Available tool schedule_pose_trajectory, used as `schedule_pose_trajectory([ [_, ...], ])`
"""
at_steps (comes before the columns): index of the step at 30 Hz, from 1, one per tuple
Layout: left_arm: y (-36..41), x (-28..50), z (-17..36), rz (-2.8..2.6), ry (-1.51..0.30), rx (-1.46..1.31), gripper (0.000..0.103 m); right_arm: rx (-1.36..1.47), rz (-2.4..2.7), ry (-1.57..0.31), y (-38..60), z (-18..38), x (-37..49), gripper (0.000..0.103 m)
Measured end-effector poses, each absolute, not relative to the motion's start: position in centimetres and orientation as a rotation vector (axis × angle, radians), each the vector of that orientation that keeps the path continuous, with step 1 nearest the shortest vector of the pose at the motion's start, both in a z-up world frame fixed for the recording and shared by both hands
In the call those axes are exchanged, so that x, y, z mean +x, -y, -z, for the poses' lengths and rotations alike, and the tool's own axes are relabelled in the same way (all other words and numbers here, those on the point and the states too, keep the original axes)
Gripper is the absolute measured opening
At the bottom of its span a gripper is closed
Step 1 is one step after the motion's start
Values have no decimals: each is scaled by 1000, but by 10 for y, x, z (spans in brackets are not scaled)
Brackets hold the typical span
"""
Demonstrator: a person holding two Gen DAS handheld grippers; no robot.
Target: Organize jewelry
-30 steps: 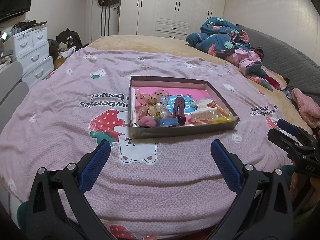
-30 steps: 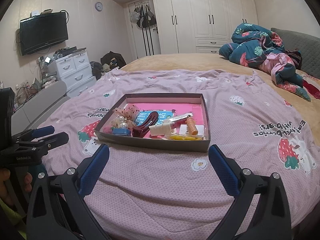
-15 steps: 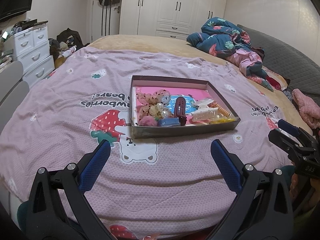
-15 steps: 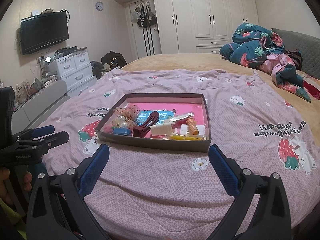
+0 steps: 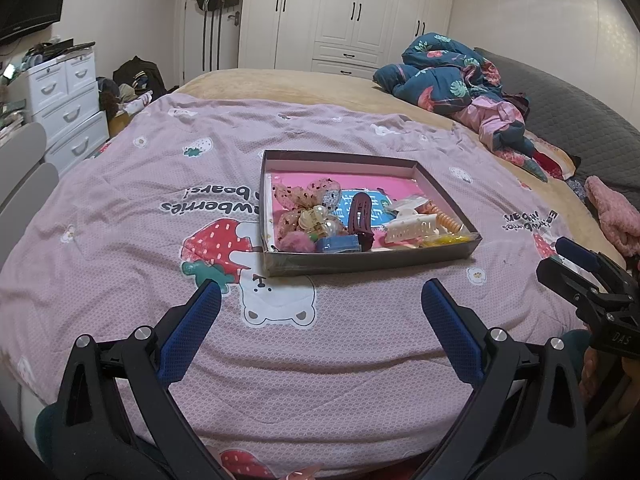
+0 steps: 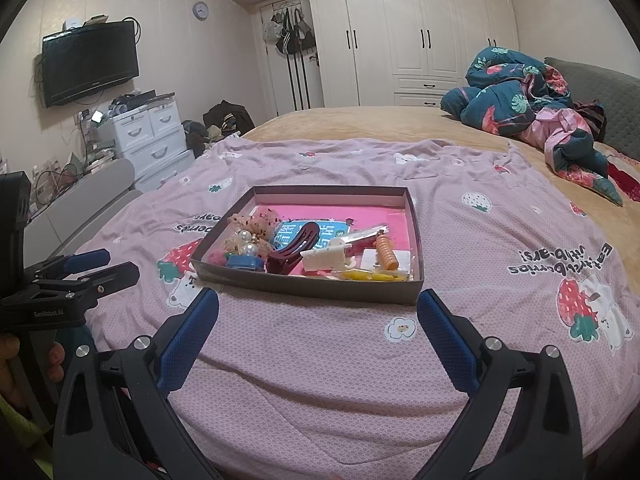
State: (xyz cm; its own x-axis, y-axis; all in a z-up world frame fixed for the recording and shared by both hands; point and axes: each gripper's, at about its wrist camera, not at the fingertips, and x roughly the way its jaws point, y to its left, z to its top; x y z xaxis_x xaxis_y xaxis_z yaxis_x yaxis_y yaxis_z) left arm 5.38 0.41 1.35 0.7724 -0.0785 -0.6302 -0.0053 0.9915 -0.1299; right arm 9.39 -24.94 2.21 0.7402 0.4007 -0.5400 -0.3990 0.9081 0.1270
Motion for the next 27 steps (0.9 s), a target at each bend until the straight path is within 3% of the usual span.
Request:
schedule_pose_trajectory([
  [18,-21,64,-9,7,-688,-186,94,33,-414,-617,257,-14,101,99],
  [27,-139,135,25,-333,-807,-278,94,141,-36,-773,360,25,221,99],
])
